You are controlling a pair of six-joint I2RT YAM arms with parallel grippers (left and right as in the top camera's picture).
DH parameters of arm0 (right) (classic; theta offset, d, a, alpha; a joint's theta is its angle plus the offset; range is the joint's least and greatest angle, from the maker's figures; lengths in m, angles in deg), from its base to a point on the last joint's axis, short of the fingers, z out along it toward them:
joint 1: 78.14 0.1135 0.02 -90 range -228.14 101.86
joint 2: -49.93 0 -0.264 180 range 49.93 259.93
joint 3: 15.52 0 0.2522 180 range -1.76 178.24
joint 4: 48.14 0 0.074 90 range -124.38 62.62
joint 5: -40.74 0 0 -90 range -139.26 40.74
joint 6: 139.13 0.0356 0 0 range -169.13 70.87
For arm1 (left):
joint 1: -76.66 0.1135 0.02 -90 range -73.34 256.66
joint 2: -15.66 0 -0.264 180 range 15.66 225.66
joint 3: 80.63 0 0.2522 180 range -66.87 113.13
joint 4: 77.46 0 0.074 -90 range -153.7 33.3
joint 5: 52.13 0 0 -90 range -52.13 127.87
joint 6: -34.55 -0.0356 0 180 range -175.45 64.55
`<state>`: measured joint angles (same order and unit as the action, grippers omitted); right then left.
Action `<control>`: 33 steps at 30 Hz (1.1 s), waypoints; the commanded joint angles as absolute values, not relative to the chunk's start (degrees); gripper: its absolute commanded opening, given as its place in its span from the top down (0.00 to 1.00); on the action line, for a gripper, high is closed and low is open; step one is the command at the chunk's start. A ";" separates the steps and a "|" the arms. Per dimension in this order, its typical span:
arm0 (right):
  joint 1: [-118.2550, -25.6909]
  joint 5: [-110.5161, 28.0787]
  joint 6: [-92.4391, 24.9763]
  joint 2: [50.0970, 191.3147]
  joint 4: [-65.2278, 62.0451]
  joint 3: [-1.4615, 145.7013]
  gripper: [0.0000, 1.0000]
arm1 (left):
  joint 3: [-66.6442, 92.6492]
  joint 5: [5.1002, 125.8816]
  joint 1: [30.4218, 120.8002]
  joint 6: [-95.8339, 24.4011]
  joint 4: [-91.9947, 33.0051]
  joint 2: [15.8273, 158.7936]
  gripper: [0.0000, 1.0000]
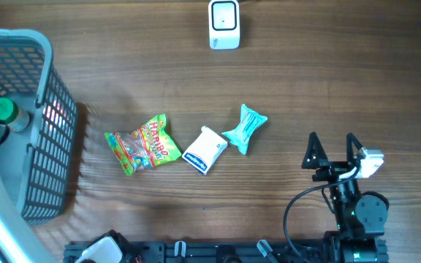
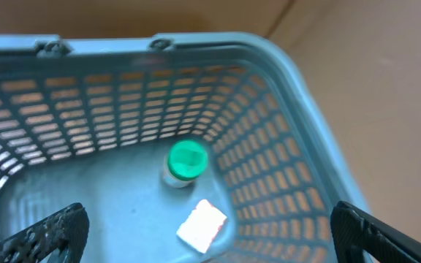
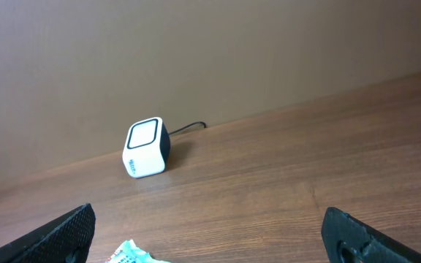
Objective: Scan the item barcode
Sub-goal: 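Reach the left gripper into the basket and grasp the green-lidded jar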
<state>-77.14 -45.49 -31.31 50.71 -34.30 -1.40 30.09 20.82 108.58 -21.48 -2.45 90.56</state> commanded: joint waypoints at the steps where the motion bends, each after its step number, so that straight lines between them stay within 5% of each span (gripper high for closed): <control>1: -76.92 -46.28 -30.91 50.47 -34.45 -1.46 0.00 | 31.01 22.50 111.51 -18.50 -2.16 95.85 0.00; 13: -76.92 -46.28 -30.93 50.47 -34.45 -1.46 0.00 | 30.79 22.69 111.55 -23.20 -9.90 119.43 0.00; 33: -76.92 -46.28 -30.93 50.47 -34.45 -1.46 0.00 | 30.58 23.11 111.82 -28.51 -19.06 134.51 0.00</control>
